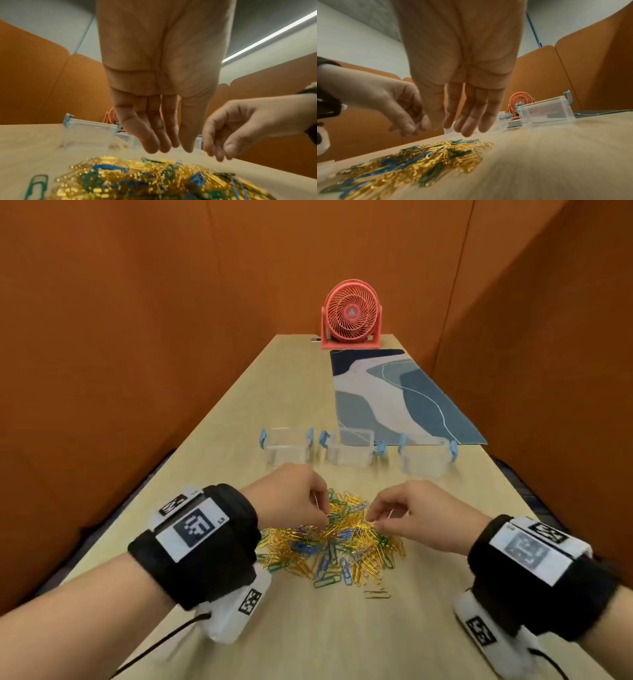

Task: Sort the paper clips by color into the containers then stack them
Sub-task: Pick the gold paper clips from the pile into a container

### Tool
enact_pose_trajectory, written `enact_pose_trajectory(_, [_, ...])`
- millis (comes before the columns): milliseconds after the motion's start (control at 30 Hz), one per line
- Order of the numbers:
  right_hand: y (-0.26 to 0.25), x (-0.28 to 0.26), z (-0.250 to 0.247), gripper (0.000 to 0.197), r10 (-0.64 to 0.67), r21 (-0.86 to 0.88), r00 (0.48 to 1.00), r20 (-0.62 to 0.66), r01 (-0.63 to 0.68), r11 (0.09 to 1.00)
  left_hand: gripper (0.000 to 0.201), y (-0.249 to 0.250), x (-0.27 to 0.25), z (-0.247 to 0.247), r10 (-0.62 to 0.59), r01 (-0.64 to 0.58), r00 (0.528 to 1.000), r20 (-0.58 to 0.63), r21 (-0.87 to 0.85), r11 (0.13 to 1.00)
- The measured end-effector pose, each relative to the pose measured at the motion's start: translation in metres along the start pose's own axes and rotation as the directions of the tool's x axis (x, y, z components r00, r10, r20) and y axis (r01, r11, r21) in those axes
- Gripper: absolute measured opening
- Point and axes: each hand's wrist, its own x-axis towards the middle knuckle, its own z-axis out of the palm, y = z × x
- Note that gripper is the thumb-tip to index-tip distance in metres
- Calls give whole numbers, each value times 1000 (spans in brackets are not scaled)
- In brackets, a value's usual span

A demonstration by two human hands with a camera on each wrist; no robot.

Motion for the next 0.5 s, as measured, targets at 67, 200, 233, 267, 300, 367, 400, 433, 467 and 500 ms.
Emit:
enact_pose_trajectory(67, [-4,2,1,23,-14,-50,1000,-8,14,999,21,3,2,6,3,-3,1000,-11,41,999])
enact_pose_trajectory(200, [-12,5,13,47,-17,-262,991,131,51,964,51,4,4,20,40,-63,992,123,185,981])
enact_pose_trajectory(233, [-13,7,15,44,-12,-296,989,145,55,954,50,3,4,20,45,-69,992,120,206,976])
enact_pose_trajectory(267, [-13,7,15,37,-15,-316,991,136,58,947,44,1,5,19,52,-72,993,102,210,975])
enact_pose_trajectory(300, [-12,7,15,29,-22,-311,993,118,58,949,36,-1,5,18,51,-67,995,85,191,979])
enact_pose_trajectory(367, [-8,6,11,18,-19,-268,996,83,41,963,20,-6,4,16,42,-49,997,59,123,991])
enact_pose_trajectory(400, [-6,5,9,15,-9,-232,998,62,23,973,14,-9,3,14,35,-39,998,47,86,996])
enact_pose_trajectory(433, [-4,4,6,13,4,-192,999,38,3,981,10,-12,2,12,24,-25,999,30,45,999])
enact_pose_trajectory(467, [-3,3,3,13,13,-160,1000,19,-10,987,8,-16,1,9,10,-10,1000,11,5,1000])
enact_pose_trajectory(500, [-2,3,0,12,19,-134,1000,5,-18,991,8,-18,1,6,-9,9,1000,2,-42,999])
